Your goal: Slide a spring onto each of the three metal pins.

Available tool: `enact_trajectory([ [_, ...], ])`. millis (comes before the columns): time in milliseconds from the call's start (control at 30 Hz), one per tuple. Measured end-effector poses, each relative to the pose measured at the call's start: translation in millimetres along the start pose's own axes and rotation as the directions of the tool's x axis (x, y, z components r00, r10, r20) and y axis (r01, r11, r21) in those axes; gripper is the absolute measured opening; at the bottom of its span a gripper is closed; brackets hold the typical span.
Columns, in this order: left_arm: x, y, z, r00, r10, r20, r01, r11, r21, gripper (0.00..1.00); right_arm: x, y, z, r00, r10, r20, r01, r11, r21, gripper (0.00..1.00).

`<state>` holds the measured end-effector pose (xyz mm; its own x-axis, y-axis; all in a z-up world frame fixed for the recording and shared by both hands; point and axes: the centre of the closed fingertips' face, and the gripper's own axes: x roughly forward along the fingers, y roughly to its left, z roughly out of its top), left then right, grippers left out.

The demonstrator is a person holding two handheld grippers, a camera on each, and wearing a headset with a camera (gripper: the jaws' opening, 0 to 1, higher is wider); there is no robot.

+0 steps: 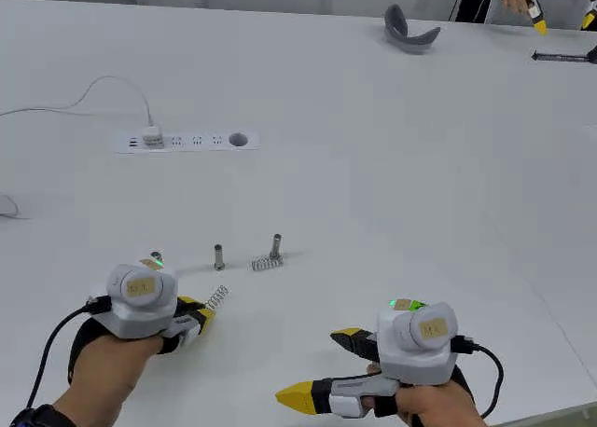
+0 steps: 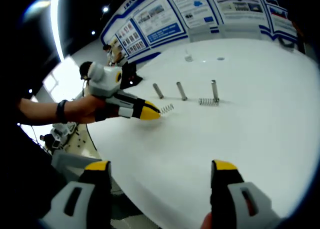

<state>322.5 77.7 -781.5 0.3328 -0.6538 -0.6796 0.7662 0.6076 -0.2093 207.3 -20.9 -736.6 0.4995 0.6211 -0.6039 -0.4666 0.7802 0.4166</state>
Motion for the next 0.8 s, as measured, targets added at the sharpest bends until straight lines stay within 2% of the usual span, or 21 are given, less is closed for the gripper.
enact_trajectory([
  [300, -23.4, -9.5, -4.7, 0.9991, 0.009, 0.04, -0.007, 0.999, -0.048, 0.1, 2.1, 8.9, 2.4, 0.9998, 0.011, 0.016, -0.011, 1.0, 0.006, 0.82],
  [600, -43.2, -19.8, -12.9, 0.9985, 0.003, 0.055, 0.0, 0.999, -0.052, 0.1, 3.7, 17.7, 2.5, 0.9996, 0.022, 0.015, -0.022, 1.0, -0.005, 0.81],
  [800, -57.5, -17.8, -13.7, 0.9978, 0.009, 0.066, -0.006, 0.999, -0.043, 0.1, 6.3, 24.8, 8.4, 0.9989, 0.034, 0.032, -0.034, 0.999, -0.001, 0.8],
])
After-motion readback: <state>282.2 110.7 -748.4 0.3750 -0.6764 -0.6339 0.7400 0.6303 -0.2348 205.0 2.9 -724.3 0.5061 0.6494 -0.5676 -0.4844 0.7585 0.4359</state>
